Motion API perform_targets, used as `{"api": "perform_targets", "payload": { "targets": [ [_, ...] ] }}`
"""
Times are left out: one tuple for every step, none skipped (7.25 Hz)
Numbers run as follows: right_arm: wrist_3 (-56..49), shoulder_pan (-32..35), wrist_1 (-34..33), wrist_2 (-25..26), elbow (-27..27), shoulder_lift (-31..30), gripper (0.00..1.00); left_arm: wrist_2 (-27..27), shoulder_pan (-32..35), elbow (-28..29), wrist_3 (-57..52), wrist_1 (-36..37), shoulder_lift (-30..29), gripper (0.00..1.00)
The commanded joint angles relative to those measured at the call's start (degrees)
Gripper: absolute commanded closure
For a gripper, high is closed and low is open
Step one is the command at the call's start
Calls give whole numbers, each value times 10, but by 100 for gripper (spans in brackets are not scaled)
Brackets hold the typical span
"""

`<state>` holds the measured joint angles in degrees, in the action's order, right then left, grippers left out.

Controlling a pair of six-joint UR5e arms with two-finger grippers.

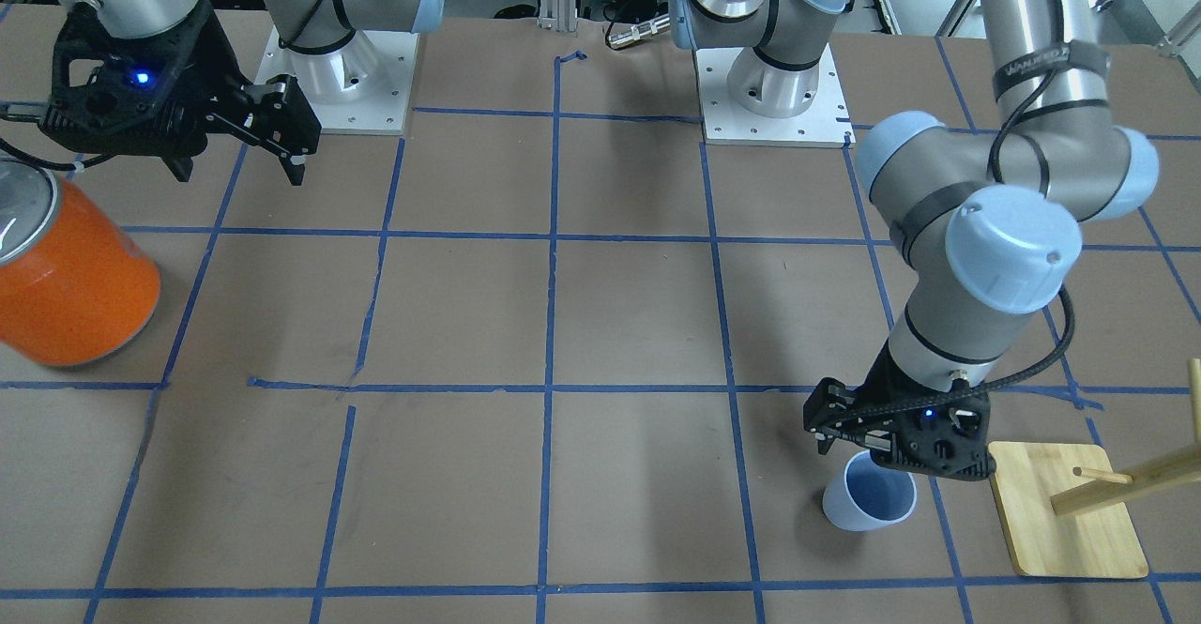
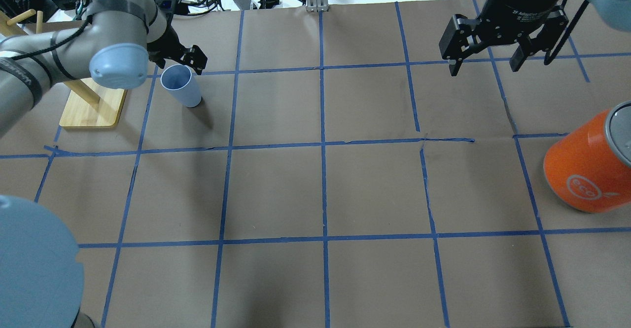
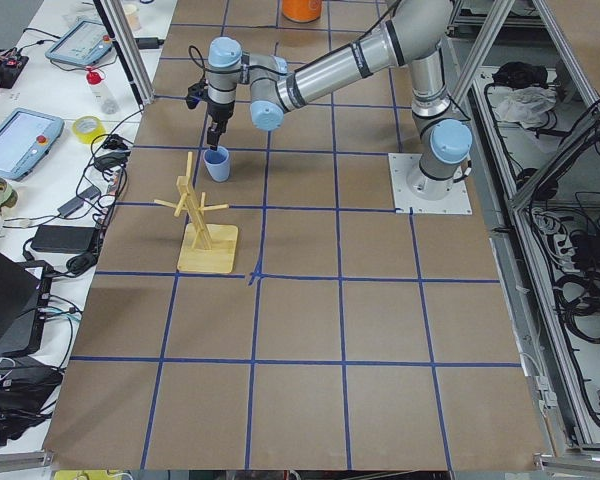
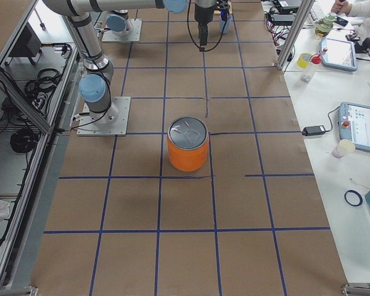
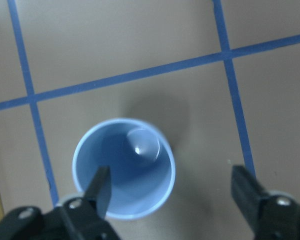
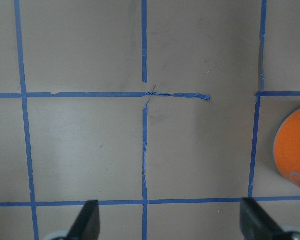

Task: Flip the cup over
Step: 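Open the left gripper and raise it away from the cup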

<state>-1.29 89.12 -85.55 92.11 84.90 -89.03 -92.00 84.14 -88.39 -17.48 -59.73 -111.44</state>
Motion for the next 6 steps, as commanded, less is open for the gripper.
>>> {"api": "perform_targets", "payload": {
  "targets": [
    [0,0,0,1,0,0,0,-4,2,57,2,-176,81,0],
    [0,0,0,1,0,0,0,-4,2,60,3,-217,115,0],
    [1,0,0,1,0,0,0,-5,2,60,3,-268,149,0],
    [1,0,0,1,0,0,0,-5,2,58,3,-288,171,0],
    [1,0,2,1,0,0,0,-5,2,47,3,-295,187,0],
    [1,0,3,1,0,0,0,-5,2,41,3,-300,195,0]
  ]
}}
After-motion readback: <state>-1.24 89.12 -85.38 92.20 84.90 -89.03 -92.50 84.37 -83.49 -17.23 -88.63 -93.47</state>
